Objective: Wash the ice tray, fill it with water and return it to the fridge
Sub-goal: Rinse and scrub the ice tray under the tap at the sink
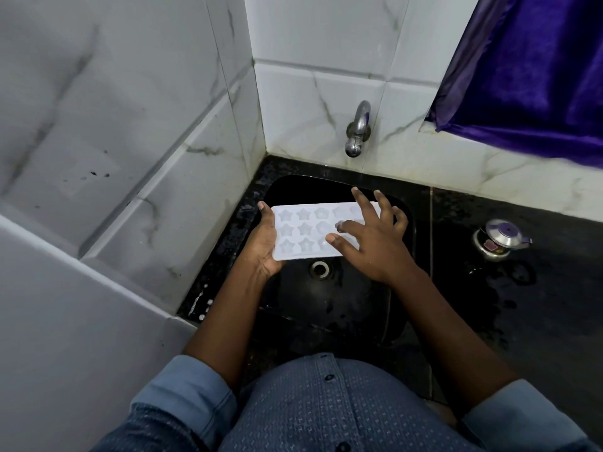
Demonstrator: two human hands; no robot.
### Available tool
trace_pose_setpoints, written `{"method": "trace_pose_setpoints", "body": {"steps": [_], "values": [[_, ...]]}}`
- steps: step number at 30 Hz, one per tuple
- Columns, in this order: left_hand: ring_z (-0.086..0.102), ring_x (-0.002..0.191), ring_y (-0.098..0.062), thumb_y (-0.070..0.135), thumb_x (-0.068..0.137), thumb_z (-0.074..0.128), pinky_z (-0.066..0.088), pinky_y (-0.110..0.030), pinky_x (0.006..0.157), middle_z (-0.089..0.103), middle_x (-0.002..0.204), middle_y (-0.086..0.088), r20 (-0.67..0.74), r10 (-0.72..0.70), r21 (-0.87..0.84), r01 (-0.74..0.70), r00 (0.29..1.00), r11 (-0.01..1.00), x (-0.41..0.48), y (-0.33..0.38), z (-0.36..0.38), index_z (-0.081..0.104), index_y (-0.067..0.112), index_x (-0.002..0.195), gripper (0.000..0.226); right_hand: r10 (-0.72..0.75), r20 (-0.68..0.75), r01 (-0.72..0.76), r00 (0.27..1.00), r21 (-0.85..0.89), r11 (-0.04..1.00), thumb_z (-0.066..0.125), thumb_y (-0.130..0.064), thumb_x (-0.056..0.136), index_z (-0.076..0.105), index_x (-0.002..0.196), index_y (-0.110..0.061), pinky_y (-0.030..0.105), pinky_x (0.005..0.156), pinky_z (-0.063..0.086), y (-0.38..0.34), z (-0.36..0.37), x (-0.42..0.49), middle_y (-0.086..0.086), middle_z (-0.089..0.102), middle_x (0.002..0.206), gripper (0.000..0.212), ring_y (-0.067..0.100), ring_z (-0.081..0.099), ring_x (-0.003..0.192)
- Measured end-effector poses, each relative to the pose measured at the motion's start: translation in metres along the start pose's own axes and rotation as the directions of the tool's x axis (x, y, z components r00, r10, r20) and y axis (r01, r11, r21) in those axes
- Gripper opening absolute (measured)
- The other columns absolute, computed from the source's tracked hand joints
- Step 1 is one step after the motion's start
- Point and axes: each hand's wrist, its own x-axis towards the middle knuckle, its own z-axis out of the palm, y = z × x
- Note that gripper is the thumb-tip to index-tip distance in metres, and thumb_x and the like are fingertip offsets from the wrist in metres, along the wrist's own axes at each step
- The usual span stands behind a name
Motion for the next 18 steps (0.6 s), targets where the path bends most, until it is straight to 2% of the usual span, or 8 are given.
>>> {"method": "trace_pose_setpoints", "body": {"steps": [3,7,12,18], "values": [[0.074,0.112,-0.035,0.082,0.095,0.015,0.059,-0.049,0.091,0.076,0.124,-0.018,0.005,0.000,-0.015,0.000,1.000,1.000,-0.0021,-0.0020,0.0023,0.068,0.013,0.130,0.094,0.005,-0.015,-0.004,1.000,0.010,1.000,0.025,-0.084,0.092,0.075,0.112,-0.040,0.057,0.122,-0.002,-0.0022,-0.0010,0.0008,-0.006,0.010,0.175,0.069,0.025,-0.007,0.160],[0.076,0.107,-0.033,0.083,0.095,0.015,0.061,-0.046,0.083,0.076,0.123,-0.017,0.021,0.006,-0.029,-0.005,1.000,1.000,-0.0030,0.0008,0.0015,0.066,0.013,0.134,0.095,0.010,-0.015,-0.010,1.000,0.005,1.000,0.025,-0.084,0.092,0.074,0.116,-0.041,0.057,0.122,-0.002,-0.0032,-0.0033,0.0016,-0.006,0.007,0.175,0.070,0.027,-0.007,0.160],[0.077,0.105,-0.032,0.083,0.095,0.015,0.060,-0.047,0.086,0.076,0.123,-0.016,0.020,0.002,-0.024,-0.002,1.000,1.000,-0.0033,-0.0023,0.0018,0.069,0.015,0.128,0.092,0.007,-0.015,-0.007,1.000,0.005,1.000,0.024,-0.083,0.092,0.076,0.108,-0.039,0.057,0.122,-0.001,-0.0062,-0.0057,0.0016,-0.006,0.009,0.175,0.070,0.026,-0.007,0.160],[0.075,0.112,-0.034,0.084,0.094,0.016,0.060,-0.049,0.090,0.075,0.127,-0.017,0.030,0.018,-0.025,-0.017,0.999,1.000,-0.0043,-0.0010,0.0003,0.065,0.013,0.137,0.096,-0.002,-0.021,0.002,1.000,0.001,1.000,0.027,-0.083,0.092,0.075,0.112,-0.039,0.056,0.121,-0.002,-0.0043,-0.0057,-0.0007,-0.007,0.008,0.175,0.068,0.026,-0.006,0.160]]}}
